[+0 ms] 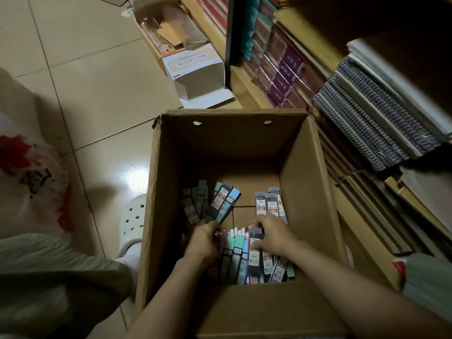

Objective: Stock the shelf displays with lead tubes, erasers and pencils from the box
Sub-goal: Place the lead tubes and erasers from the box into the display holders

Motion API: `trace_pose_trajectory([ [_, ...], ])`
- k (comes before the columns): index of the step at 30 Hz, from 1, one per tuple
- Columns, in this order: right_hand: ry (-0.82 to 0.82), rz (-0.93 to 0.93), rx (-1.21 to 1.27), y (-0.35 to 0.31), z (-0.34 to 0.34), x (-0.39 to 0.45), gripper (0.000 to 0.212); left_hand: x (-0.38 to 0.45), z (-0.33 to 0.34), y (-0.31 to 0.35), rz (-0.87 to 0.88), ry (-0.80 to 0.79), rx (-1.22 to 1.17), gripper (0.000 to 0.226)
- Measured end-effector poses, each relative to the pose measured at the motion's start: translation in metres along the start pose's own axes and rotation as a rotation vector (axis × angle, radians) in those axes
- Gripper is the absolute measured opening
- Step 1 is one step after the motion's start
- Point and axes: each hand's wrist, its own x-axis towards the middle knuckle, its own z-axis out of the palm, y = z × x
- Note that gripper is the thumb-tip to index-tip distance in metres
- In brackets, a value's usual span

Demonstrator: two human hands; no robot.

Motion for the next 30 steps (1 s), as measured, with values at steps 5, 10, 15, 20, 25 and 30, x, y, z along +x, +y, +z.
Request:
trace_pose_trajectory([
  [5,0.106,0.074,0.333,-0.003,0.004,-0.001,0.030,0.003,0.002,0.009,0.019,0.123,-0.189,0.026],
  [10,0.237,0.116,0.478,-0.003,-0.006,-0.004,0.031,0.001,0.005,0.018,-0.063,0.126,-0.668,0.048],
  [15,0.199,0.126,0.621,-0.008,-0.019,-0.006,0.028,0.007,0.003,0.021,-0.204,0.109,-0.957,0.018],
  [20,0.141,0.051,0.705,-0.022,-0.018,-0.006,0.031,0.009,0.000,0.032,-0.130,0.070,-1.082,0.017],
  [25,0.187,0.007,0.823,-0.040,-0.017,0.003,0.027,0.018,0.000,0.040,-0.172,0.054,-1.206,0.025],
  [30,0.188,0.017,0.800,-0.044,-0.016,0.022,0.033,0.025,0.003,0.036,-0.167,-0.008,-1.239,0.023],
])
